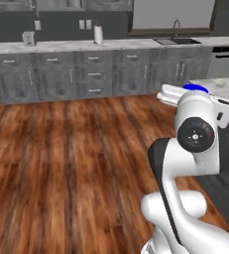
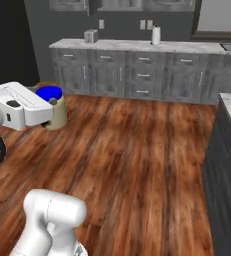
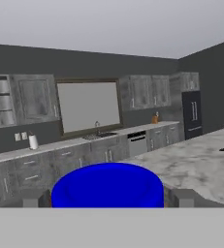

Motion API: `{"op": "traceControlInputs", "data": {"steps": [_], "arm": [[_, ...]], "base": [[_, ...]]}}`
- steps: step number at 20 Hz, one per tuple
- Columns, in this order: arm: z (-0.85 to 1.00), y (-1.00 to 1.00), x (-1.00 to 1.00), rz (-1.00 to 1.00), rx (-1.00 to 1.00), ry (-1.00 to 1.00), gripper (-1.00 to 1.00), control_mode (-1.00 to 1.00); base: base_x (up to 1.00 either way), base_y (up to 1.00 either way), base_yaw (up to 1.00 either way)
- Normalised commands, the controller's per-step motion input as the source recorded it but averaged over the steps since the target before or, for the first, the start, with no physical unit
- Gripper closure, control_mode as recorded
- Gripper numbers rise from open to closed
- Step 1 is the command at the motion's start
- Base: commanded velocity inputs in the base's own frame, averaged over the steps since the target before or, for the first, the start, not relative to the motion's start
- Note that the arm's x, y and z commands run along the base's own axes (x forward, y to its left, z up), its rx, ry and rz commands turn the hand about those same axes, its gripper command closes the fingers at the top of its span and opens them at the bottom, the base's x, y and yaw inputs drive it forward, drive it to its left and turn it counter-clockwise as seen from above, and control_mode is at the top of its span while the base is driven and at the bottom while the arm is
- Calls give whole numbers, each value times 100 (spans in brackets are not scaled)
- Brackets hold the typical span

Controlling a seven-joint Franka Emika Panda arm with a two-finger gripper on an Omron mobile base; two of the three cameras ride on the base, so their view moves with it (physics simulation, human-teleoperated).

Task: Collect the turmeric, mayonnaise, and shaker from the cabinet and place them next to the stove.

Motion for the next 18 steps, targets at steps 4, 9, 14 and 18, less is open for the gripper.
{"op": "traceControlInputs", "data": {"steps": [4,9,14,18], "arm": [[0,0,0,0,0,0,100,100],[0,0,0,0,0,0,100,100],[0,0,0,0,0,0,100,100],[0,0,0,0,0,0,100,100]], "base": [[-89,-100,-3],[-76,-100,-3],[-11,-100,0],[0,-100,0]]}}
